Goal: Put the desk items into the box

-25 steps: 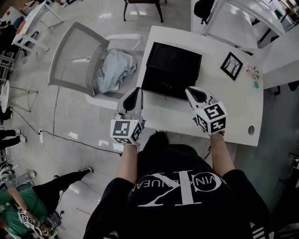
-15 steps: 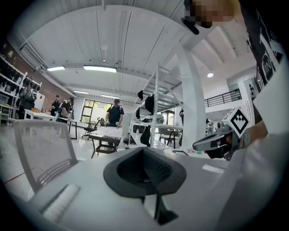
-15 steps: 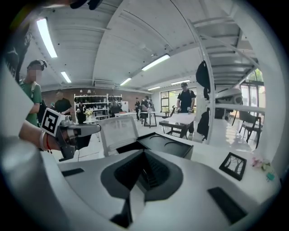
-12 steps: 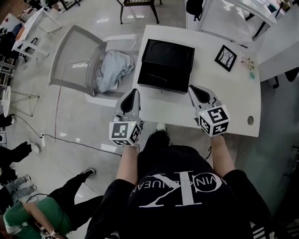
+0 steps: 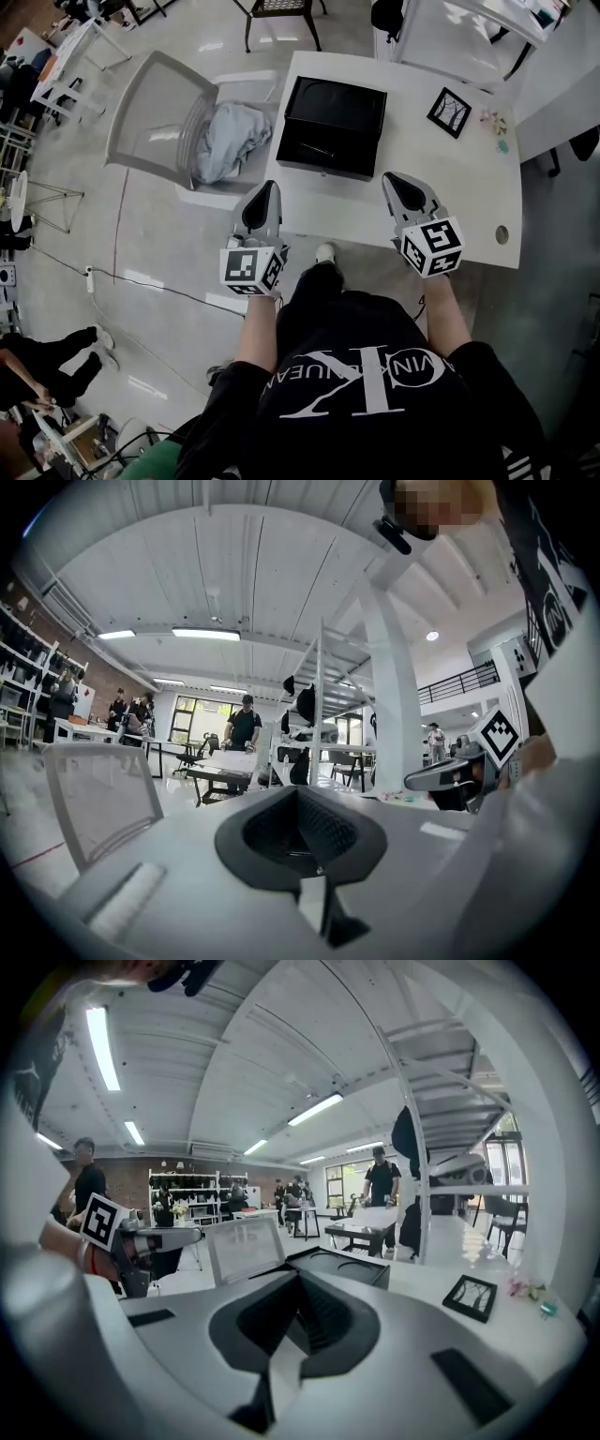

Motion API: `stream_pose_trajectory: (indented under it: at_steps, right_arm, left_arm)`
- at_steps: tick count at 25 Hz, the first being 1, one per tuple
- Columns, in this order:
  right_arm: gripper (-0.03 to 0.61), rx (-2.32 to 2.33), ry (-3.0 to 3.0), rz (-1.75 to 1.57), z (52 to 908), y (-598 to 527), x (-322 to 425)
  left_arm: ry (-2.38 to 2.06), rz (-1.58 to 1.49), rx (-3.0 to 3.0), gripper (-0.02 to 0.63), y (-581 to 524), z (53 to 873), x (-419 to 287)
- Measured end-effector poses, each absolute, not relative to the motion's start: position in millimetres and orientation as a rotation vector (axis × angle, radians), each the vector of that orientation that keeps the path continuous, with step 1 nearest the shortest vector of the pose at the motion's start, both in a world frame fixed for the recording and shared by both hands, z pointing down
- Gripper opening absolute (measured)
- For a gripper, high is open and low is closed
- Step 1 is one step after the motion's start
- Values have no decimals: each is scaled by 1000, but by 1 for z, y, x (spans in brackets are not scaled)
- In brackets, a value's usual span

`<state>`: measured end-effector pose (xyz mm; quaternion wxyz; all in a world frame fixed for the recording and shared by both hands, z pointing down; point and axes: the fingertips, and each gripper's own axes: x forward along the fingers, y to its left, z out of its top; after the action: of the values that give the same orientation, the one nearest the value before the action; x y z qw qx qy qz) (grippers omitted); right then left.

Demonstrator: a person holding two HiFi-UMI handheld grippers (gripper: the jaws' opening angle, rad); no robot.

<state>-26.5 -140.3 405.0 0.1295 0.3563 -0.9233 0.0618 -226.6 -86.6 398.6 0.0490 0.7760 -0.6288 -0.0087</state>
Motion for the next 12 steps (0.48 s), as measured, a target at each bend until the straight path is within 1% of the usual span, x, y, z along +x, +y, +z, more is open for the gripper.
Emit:
stream_pose_trajectory:
  at_steps: [12]
  right_arm:
    - [14, 1074, -2710, 155, 400, -113, -12]
  left_arm:
    - [-1954, -41, 2373, 9, -57, 391, -218]
